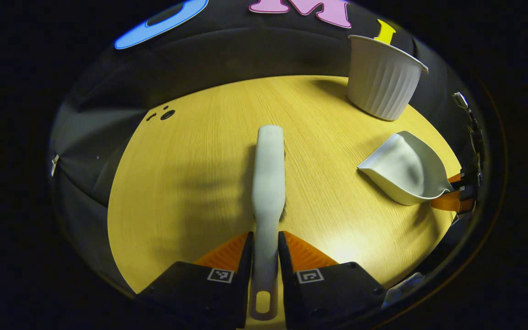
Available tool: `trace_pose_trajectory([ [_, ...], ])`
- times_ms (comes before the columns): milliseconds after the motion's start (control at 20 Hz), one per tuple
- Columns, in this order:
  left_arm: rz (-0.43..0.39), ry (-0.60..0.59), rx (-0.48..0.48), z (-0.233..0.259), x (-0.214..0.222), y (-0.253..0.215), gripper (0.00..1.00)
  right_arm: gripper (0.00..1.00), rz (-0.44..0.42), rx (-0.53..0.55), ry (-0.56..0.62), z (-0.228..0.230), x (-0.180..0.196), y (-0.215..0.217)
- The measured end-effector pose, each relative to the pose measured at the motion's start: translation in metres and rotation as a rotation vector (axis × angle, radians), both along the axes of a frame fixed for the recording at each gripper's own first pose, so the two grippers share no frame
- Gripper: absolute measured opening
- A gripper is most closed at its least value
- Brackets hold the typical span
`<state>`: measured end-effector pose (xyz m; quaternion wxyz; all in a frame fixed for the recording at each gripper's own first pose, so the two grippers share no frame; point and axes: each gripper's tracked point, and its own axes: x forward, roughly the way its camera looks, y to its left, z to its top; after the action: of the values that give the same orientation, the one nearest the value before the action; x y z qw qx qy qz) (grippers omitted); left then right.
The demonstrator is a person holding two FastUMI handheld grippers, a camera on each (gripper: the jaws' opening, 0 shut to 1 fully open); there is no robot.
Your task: Pick up the small broom and dustpan from the desktop, sweep the trash into the dustpan with the broom, and then empty the trash into the garbage bin.
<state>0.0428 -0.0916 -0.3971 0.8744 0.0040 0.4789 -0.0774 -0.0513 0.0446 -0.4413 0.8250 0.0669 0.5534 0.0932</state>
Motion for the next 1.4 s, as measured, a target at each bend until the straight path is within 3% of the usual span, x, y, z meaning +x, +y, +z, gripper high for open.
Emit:
trace_pose_trajectory([
  [200, -0.002, -0.036, 0.025, 0.016, -0.012, 0.011, 0.52, 0.44, -0.002, -0.001, -0.059, 0.031, -0.005, -0.007],
  [350, -0.005, -0.107, 0.052, 0.043, -0.016, 0.017, 0.53, 0.44, -0.009, 0.014, -0.128, 0.063, -0.003, -0.007],
  [400, -0.004, -0.136, 0.052, 0.054, -0.016, 0.017, 0.60, 0.44, -0.012, 0.028, -0.157, 0.076, -0.002, -0.006],
  [450, 0.001, -0.170, 0.051, 0.069, -0.015, 0.018, 0.53, 0.44, -0.017, 0.034, -0.192, 0.091, 0.003, -0.005],
  [850, 0.077, -0.512, -0.084, 0.215, 0.032, 0.009, 0.53, 0.45, -0.078, 0.039, -0.583, 0.228, 0.070, -0.013],
  [1150, 0.080, -0.754, -0.174, 0.322, 0.045, 0.005, 0.53, 0.49, -0.122, 0.004, -0.841, 0.314, 0.088, -0.024],
  [1400, 0.080, -0.779, -0.204, 0.333, 0.027, 0.000, 0.53, 0.55, -0.146, -0.008, -0.897, 0.336, 0.083, -0.015],
])
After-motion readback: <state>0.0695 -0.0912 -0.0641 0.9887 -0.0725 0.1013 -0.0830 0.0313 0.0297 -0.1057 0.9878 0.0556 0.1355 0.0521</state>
